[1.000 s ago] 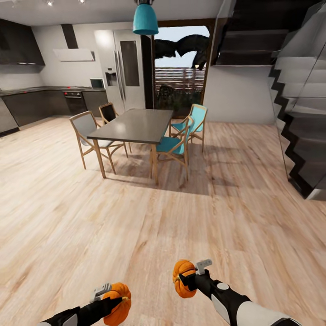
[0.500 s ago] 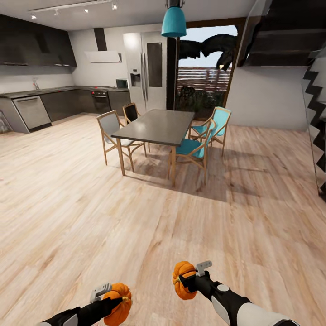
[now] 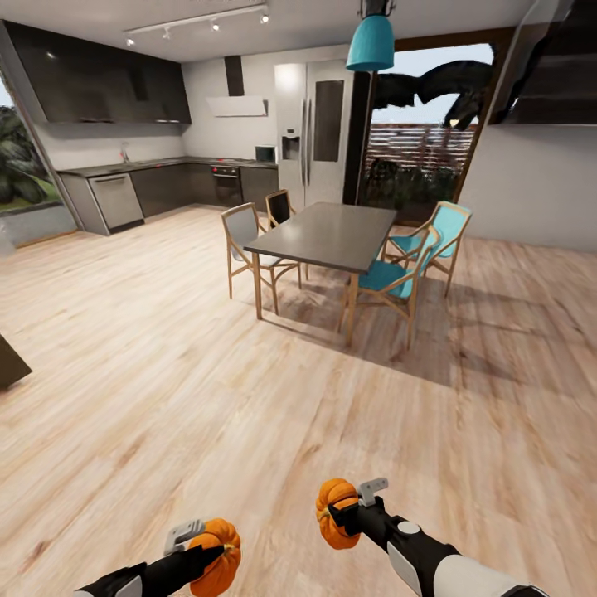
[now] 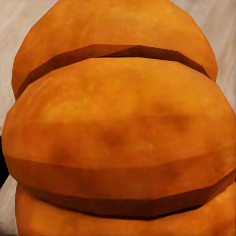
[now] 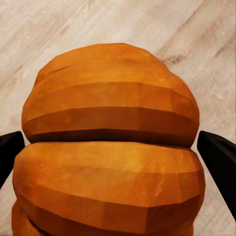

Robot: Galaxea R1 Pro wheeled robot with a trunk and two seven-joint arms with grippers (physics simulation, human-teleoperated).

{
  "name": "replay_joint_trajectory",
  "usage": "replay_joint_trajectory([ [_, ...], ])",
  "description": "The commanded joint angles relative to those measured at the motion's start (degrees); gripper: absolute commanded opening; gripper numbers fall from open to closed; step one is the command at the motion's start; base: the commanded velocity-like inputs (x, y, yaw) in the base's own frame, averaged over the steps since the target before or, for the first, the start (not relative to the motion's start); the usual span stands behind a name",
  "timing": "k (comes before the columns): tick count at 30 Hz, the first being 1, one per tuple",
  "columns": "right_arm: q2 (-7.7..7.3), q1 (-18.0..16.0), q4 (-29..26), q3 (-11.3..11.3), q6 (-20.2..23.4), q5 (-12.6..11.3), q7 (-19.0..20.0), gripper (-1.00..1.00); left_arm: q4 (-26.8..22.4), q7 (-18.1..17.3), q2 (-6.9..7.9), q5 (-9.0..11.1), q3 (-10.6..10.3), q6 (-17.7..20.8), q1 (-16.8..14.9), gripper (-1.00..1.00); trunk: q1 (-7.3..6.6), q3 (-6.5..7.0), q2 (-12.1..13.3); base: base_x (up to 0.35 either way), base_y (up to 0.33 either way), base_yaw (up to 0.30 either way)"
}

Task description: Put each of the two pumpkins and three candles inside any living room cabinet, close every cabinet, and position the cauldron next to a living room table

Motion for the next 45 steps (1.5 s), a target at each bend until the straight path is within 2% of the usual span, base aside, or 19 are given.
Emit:
replay_joint_trajectory([
  [1,0.03,0.0,0.0,-0.1,0.0,0.0,0.0,-1.00,0.0,0.0,0.00,0.0,0.0,0.0,0.0,-1.00,-0.23,0.19,0.4,0.000,0.000,0.288],
  [45,0.06,0.4,0.0,-0.1,-0.1,0.1,-0.1,-1.00,0.0,0.0,0.43,0.1,0.1,0.0,0.1,-1.00,-9.89,8.09,18.1,0.000,0.000,0.288],
])
